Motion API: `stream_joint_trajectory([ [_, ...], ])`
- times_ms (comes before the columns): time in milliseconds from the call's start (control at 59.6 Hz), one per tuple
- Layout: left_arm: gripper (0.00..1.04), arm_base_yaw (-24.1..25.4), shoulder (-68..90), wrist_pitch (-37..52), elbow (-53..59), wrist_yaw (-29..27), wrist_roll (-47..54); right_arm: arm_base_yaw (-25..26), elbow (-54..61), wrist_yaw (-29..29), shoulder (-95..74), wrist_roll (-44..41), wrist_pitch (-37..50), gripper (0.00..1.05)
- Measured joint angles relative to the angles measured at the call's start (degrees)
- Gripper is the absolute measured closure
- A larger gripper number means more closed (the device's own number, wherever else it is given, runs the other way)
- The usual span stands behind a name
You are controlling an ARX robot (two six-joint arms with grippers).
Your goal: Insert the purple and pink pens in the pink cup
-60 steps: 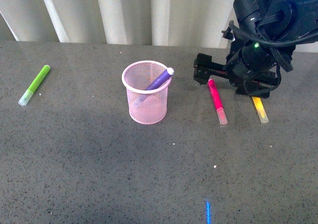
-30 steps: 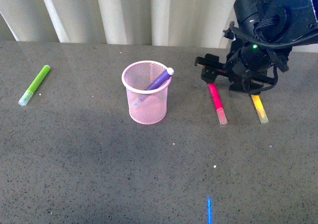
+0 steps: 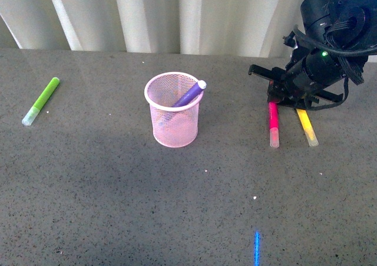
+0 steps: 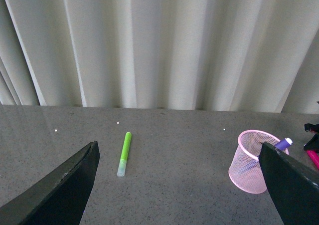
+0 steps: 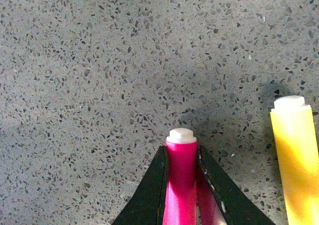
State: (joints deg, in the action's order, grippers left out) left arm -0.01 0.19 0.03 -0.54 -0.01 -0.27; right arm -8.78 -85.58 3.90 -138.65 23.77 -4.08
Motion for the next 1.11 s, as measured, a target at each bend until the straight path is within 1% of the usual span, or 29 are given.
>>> stream_joint_trajectory([
  [84,0.07,0.0,0.0,0.0,0.0,0.0,0.0,0.0,0.1,0.2,0.0,0.1,1.3,0.94],
  [185,0.07,0.0,0.0,0.0,0.0,0.0,0.0,0.0,2.6,2.0,1.5,0.8,7.6,0.94],
  [285,0.07,0.0,0.0,0.0,0.0,0.0,0.0,-0.2,7.6,3.8,5.8,2.3,17.9,0.94],
  [453,0.07,0.0,0.0,0.0,0.0,0.0,0.0,-1.7,16.4,9.7,17.3,3.5,38.1,0.94],
  [570,0.07,0.0,0.0,0.0,0.0,0.0,0.0,-4.4,21.6,13.4,24.5,2.4,51.5,0.94],
  [705,0.07,0.0,0.0,0.0,0.0,0.0,0.0,-8.2,26.5,15.8,26.7,-1.0,64.1,0.94],
  [788,0.07,0.0,0.0,0.0,0.0,0.0,0.0,-10.8,28.1,16.7,25.5,-3.4,68.7,0.94],
  [872,0.07,0.0,0.0,0.0,0.0,0.0,0.0,-13.0,28.4,16.9,23.3,-5.6,71.5,0.94],
  [1107,0.07,0.0,0.0,0.0,0.0,0.0,0.0,-17.7,26.4,16.9,15.8,-9.6,75.1,0.94],
])
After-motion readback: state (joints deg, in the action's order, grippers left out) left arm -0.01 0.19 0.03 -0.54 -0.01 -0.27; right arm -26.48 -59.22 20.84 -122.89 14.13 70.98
